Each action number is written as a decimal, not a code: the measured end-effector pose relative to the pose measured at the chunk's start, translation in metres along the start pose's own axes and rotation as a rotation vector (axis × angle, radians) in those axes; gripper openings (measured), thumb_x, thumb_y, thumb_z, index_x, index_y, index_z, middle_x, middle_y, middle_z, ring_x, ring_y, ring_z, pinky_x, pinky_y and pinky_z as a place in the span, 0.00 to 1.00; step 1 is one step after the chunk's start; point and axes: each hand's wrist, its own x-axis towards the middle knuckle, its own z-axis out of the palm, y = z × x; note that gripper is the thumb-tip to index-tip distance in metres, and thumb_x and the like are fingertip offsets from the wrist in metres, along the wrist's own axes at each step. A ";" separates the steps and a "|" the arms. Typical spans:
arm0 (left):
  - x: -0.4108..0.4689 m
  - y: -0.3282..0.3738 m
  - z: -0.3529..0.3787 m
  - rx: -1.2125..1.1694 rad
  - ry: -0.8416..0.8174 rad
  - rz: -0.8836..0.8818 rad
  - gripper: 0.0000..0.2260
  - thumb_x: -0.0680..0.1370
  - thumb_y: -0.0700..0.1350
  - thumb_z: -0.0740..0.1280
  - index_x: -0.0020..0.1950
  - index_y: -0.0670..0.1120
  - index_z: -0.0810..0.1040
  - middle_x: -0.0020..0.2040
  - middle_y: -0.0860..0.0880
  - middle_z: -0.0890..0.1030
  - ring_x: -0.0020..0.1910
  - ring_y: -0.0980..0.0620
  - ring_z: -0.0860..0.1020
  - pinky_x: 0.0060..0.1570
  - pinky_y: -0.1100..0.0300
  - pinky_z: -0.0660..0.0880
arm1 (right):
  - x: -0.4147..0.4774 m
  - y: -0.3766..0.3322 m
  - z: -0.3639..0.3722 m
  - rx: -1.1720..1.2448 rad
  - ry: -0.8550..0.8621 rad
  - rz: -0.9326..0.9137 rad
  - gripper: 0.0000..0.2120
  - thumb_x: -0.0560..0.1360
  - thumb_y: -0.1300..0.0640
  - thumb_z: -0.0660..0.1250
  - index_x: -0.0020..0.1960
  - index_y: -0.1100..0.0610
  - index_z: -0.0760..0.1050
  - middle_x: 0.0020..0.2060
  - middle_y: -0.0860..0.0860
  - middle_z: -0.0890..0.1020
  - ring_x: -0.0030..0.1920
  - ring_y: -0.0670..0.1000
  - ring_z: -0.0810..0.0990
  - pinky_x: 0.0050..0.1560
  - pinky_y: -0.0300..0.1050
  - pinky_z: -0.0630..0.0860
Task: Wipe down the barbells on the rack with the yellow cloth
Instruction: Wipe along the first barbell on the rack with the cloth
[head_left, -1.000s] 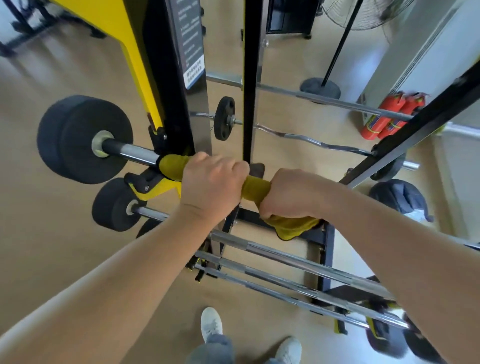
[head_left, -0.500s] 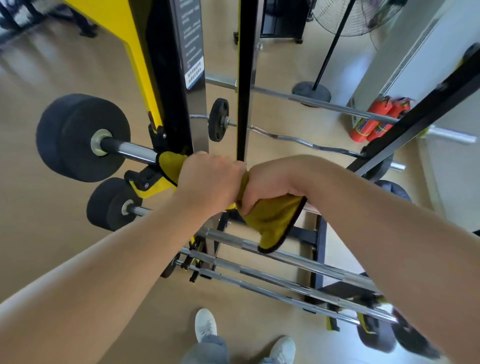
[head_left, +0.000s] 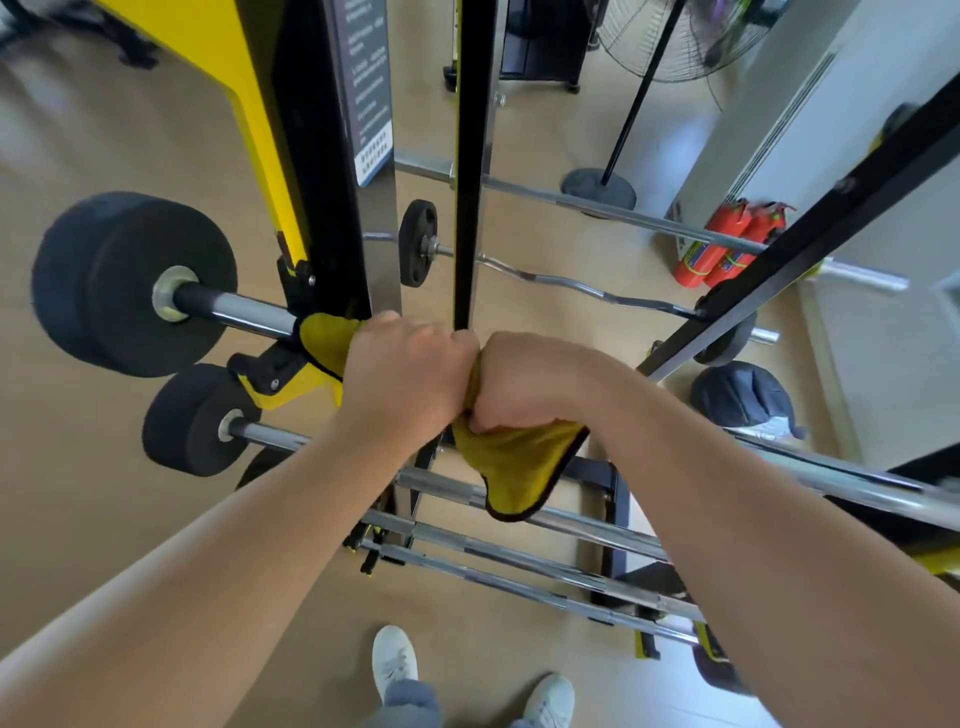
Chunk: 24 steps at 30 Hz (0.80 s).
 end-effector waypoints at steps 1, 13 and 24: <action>0.000 0.000 -0.001 -0.001 0.008 0.002 0.14 0.75 0.44 0.65 0.30 0.51 0.68 0.24 0.51 0.68 0.25 0.48 0.70 0.33 0.56 0.68 | 0.000 0.000 -0.008 0.072 -0.128 -0.022 0.09 0.75 0.49 0.71 0.43 0.51 0.74 0.41 0.50 0.79 0.40 0.50 0.78 0.40 0.44 0.73; -0.004 -0.005 -0.016 -0.108 -0.012 0.076 0.12 0.78 0.53 0.65 0.38 0.54 0.66 0.28 0.55 0.67 0.28 0.52 0.69 0.33 0.59 0.63 | -0.012 0.014 0.070 -0.423 0.910 -0.058 0.08 0.71 0.64 0.70 0.47 0.56 0.73 0.32 0.51 0.76 0.29 0.53 0.70 0.29 0.45 0.66; 0.001 0.079 -0.024 -0.279 0.106 0.195 0.12 0.74 0.43 0.70 0.57 0.46 0.74 0.46 0.49 0.78 0.46 0.47 0.77 0.48 0.51 0.72 | -0.059 0.074 0.060 -0.374 0.674 0.221 0.08 0.76 0.52 0.61 0.45 0.51 0.61 0.29 0.46 0.64 0.31 0.54 0.69 0.31 0.44 0.64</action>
